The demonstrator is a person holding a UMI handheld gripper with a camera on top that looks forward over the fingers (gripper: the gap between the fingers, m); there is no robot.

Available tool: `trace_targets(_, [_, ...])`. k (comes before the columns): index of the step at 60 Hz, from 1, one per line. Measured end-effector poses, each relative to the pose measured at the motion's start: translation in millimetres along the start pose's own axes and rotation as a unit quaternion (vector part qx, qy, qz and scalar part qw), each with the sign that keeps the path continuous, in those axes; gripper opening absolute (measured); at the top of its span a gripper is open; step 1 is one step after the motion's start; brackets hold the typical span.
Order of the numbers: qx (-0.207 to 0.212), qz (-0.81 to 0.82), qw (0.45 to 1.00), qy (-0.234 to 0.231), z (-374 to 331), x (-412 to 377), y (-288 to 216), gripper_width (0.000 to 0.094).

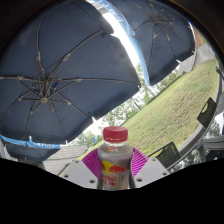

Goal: Pour water

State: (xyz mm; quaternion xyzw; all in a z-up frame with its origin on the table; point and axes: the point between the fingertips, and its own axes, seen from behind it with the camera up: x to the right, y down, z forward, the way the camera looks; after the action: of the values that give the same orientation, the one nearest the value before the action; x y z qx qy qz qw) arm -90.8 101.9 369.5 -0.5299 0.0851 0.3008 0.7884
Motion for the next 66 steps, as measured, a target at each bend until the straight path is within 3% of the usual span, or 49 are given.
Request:
trace_targets(5, [-0.012,-0.133,0.990,0.047,7.3,52.4,-15.3,0.0351])
trace_targets(10, [-0.057,-0.201,0.973,0.100,2.3,121.2,-2.3,0.0351])
trace_targets(17, [-0.142,-0.254,0.946,0.141,-13.4,219.0,68.4,0.0351])
trace_targets(22, [-0.184,-0.258,0.936,0.152,-27.1,239.0,82.6,0.0354])
trace_targets(41, [-0.245,-0.251,0.927,0.135,-60.2,268.4,139.6,0.0350])
trace_targets(43, [-0.226,-0.264,0.930,0.123,-60.3,265.1,137.6,0.0349])
trace_targets(54, [-0.217,-0.274,0.928,0.130,-59.7,265.2,135.4,0.0361])
trace_targets(62, [-0.251,-0.279,0.917,0.136,-63.1,267.6,139.8,0.0564])
trace_targets(66, [-0.270,-0.281,0.912,0.130,-70.6,262.7,139.8,0.0798])
